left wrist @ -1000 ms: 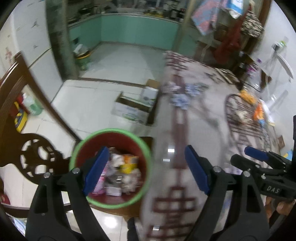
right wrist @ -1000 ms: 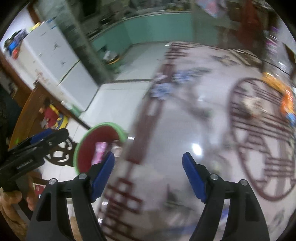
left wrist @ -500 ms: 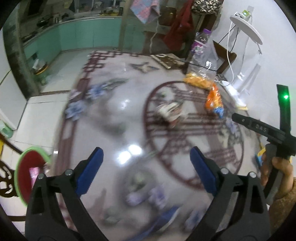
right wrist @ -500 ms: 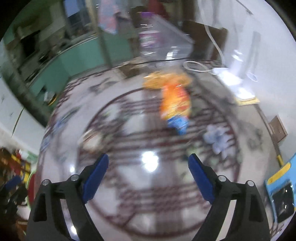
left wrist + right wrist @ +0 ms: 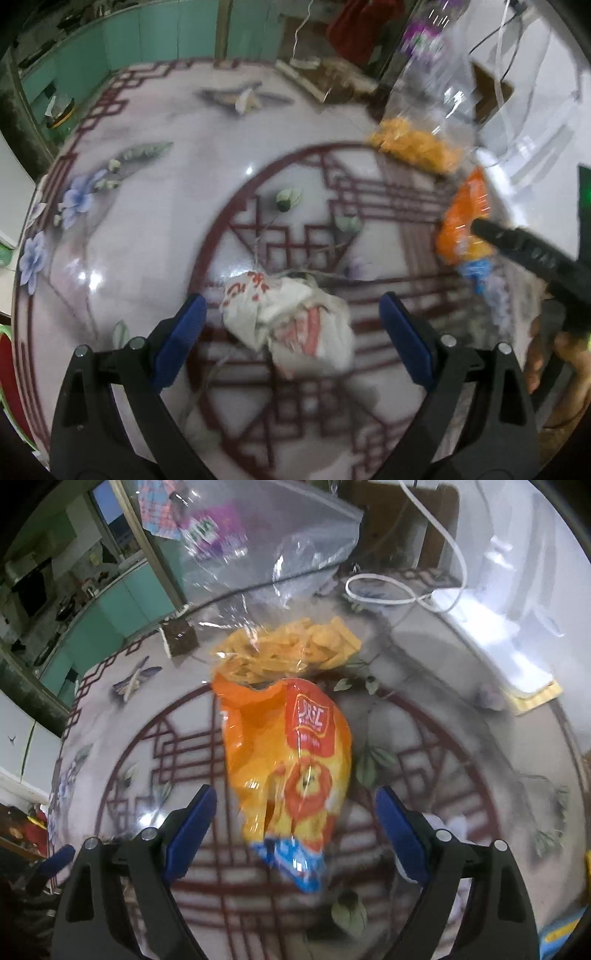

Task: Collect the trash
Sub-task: 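Grasp the white printed paper bag with the left gripper while the right grasps the orange snack bag, then carry the white paper bag and orange snack bag over the red bucket, then open both grippers to drop the paper bag and snack bag into the bucket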

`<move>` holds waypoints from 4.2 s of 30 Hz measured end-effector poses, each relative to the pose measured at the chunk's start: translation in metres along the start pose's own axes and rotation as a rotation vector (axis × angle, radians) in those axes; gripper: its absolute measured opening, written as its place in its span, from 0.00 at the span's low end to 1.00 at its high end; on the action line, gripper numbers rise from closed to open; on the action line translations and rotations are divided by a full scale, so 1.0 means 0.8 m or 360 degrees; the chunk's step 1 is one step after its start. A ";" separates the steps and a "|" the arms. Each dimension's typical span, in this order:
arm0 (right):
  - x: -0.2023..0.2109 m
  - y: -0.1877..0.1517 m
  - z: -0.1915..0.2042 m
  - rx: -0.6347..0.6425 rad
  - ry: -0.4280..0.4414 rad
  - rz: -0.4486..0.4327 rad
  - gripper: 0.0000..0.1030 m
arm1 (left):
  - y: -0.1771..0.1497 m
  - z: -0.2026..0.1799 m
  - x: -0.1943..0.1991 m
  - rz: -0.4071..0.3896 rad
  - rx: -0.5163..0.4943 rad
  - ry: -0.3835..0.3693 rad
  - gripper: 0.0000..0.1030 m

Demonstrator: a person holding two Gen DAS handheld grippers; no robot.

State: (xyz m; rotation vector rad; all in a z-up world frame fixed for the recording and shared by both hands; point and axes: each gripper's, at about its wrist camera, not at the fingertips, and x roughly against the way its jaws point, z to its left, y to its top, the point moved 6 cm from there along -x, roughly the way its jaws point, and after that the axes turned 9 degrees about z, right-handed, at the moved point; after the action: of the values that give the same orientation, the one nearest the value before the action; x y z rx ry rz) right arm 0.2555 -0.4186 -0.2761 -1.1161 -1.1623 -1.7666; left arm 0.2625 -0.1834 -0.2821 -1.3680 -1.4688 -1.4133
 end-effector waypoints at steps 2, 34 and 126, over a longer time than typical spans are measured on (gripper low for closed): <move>-0.016 0.004 -0.001 0.0000 0.0043 0.0033 0.76 | 0.001 0.007 -0.016 0.0054 0.0033 -0.0006 0.89; 0.207 -0.223 0.198 0.0347 0.0261 -0.0228 0.59 | -0.164 0.063 0.262 -0.0517 -0.0139 0.0081 0.49; 0.038 -0.398 0.675 0.1029 0.0231 0.0314 0.60 | -0.236 0.573 0.240 -0.0195 0.0403 0.0279 0.51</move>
State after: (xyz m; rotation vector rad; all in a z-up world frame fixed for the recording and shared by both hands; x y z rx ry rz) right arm 0.1028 0.1879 -0.2292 -0.6711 -1.3443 -1.1656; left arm 0.1261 0.3285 -0.2337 -0.9888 -1.5746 -1.3321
